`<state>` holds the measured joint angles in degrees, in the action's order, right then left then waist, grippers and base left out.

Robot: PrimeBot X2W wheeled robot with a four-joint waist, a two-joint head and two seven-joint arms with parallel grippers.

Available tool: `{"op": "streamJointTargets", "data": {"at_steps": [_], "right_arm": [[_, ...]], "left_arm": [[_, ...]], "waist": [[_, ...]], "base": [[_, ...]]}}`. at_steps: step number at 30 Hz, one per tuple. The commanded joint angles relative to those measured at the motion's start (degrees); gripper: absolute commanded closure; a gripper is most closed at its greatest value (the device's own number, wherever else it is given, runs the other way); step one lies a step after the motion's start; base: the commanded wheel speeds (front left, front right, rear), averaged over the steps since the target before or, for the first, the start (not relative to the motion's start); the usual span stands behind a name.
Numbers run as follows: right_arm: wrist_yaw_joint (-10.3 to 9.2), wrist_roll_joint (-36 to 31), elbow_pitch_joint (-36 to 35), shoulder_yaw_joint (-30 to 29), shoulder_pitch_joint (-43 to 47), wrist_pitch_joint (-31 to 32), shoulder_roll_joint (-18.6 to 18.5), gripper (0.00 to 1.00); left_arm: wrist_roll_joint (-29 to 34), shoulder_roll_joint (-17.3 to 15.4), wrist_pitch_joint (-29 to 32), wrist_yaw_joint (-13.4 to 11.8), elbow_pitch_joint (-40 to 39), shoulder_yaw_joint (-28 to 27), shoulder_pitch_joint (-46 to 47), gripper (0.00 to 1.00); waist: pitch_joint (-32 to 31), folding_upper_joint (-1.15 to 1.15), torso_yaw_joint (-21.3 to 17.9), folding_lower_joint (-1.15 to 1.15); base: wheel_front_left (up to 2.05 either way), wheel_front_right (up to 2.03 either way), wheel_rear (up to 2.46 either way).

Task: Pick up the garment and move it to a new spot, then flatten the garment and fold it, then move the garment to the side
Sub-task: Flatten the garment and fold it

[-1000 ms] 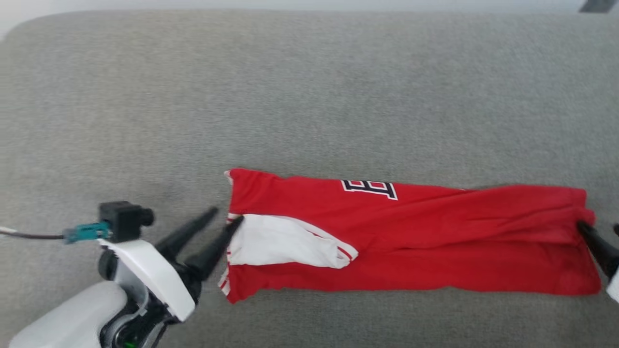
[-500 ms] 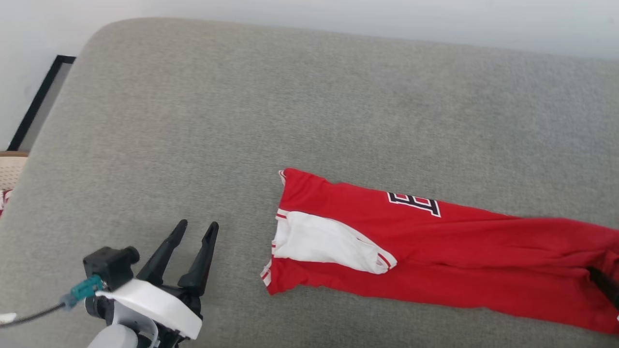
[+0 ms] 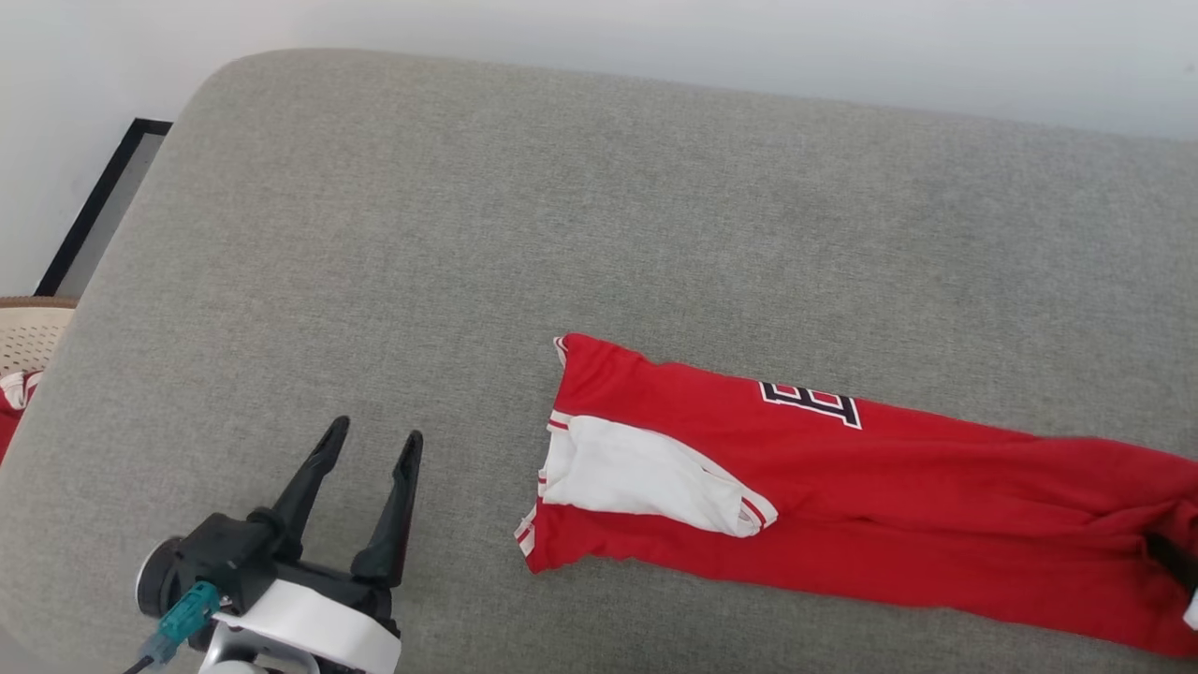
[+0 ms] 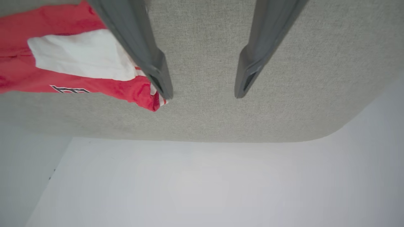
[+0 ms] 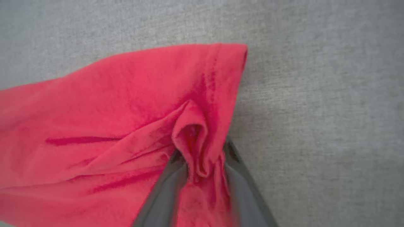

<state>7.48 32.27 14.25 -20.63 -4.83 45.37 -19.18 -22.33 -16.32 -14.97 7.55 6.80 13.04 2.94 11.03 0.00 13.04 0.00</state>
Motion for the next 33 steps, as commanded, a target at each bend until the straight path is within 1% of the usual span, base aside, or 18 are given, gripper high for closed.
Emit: {"op": "streamJointTargets", "data": {"at_steps": [1, 4, 9, 15, 18, 25, 27, 33], "right_arm": [[0.01, -0.69, 1.58, 0.30, 0.07, 0.02, 1.46, 1.00], [-0.01, -0.87, 1.45, -0.32, -1.22, -1.20, 1.24, 1.00], [-0.06, -0.27, 0.33, -3.71, -2.48, -3.63, -0.34, 1.00], [-0.01, -2.14, 0.07, -10.56, -3.59, -7.59, -2.58, 1.00], [-0.01, -2.87, 0.89, -12.63, -3.91, -8.48, -3.90, 1.00], [0.00, -8.25, 3.22, -20.99, -5.93, -10.84, -7.85, 1.00], [0.00, -8.38, 3.19, -20.54, -6.32, -10.37, -7.93, 1.00], [0.00, -3.24, -5.75, -11.17, -2.36, -7.45, -6.53, 1.00]], "left_arm": [[1.80, -0.11, -0.28, -0.14, -0.62, -0.54, -0.78, 0.00], [2.31, 0.19, -0.28, -0.14, -1.32, -0.84, -0.94, 0.00], [2.26, -0.40, -0.28, -0.14, -1.80, -0.38, -0.95, 0.00], [1.10, -1.15, -0.28, -0.14, -3.21, 0.23, -0.94, 0.00], [1.58, -1.54, -0.28, -0.14, -3.59, -0.01, -1.19, 0.00], [0.89, -2.20, -0.28, -0.14, -3.30, 0.23, -1.03, 0.00], [0.51, -2.40, -0.28, -0.14, -2.77, 0.39, -1.11, 0.00], [1.29, -2.07, -0.28, -0.14, -2.05, -0.34, -1.93, 0.00]], "waist": [[0.04, 0.00, -0.33, 0.00], [0.01, 0.00, -1.12, 0.00], [-0.04, 0.00, -2.54, 0.00], [0.11, 0.00, -4.84, 0.00], [0.15, 0.00, -5.59, 0.00], [0.05, 0.00, -7.05, 0.00], [-0.20, 0.00, -7.28, 0.00], [-1.18, 0.00, -7.56, 0.00]], "base": [[0.00, 0.00, 0.00], [0.00, 0.00, 0.00], [0.00, 0.00, 0.00], [0.00, 0.00, 0.00], [0.00, 0.00, 0.00], [0.00, 0.00, 0.00], [0.00, 0.00, 0.00], [0.00, 0.00, 0.00]]}}
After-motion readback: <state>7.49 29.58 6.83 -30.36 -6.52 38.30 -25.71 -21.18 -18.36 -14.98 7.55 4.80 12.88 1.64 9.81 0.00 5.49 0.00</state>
